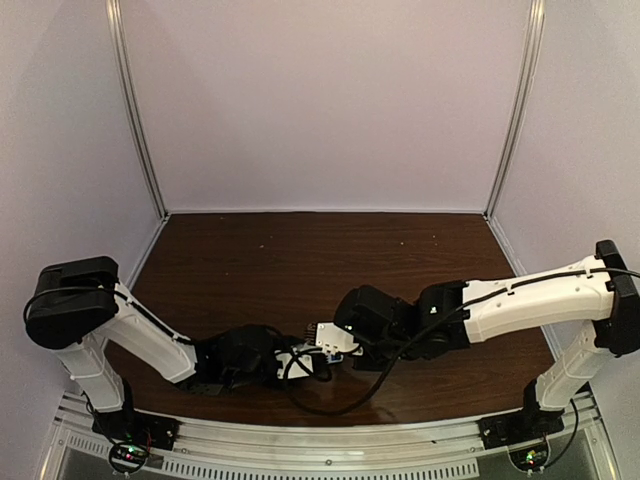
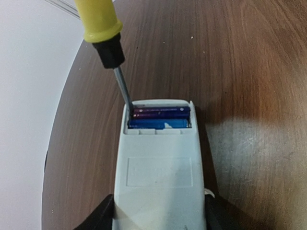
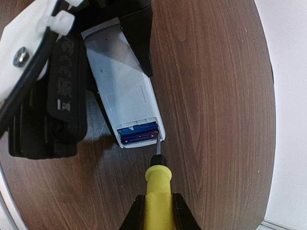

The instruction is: Unload the batteries from the remote control

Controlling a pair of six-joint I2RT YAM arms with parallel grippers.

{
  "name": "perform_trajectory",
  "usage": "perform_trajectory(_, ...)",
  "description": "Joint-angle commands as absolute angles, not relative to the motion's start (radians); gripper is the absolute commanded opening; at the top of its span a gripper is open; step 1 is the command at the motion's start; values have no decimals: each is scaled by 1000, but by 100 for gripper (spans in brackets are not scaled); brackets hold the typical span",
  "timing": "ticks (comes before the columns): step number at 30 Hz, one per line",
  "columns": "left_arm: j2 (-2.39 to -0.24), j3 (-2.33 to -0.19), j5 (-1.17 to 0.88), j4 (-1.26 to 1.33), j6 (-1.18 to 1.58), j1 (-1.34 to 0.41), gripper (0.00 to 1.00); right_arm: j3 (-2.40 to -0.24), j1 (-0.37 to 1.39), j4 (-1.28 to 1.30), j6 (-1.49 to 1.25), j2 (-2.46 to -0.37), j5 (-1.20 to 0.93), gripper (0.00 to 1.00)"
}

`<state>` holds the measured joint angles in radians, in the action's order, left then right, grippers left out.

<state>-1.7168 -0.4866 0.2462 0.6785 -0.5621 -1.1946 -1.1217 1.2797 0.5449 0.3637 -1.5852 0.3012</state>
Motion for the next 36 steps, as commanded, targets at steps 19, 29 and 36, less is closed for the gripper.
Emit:
perform_trajectory(19,-1735,-478,290,702,-591,-1198,0,-1235,1279,674,332,-1723,148,0)
perform_trajectory(29,-1730,-454,382,780,-616,-1199,0,-1299,1274,730,318,-1754,103,0)
perform_trajectory(36,-1732,-448,401,799,-622,-1199,0,-1336,1255,766,304,-1773,85,0)
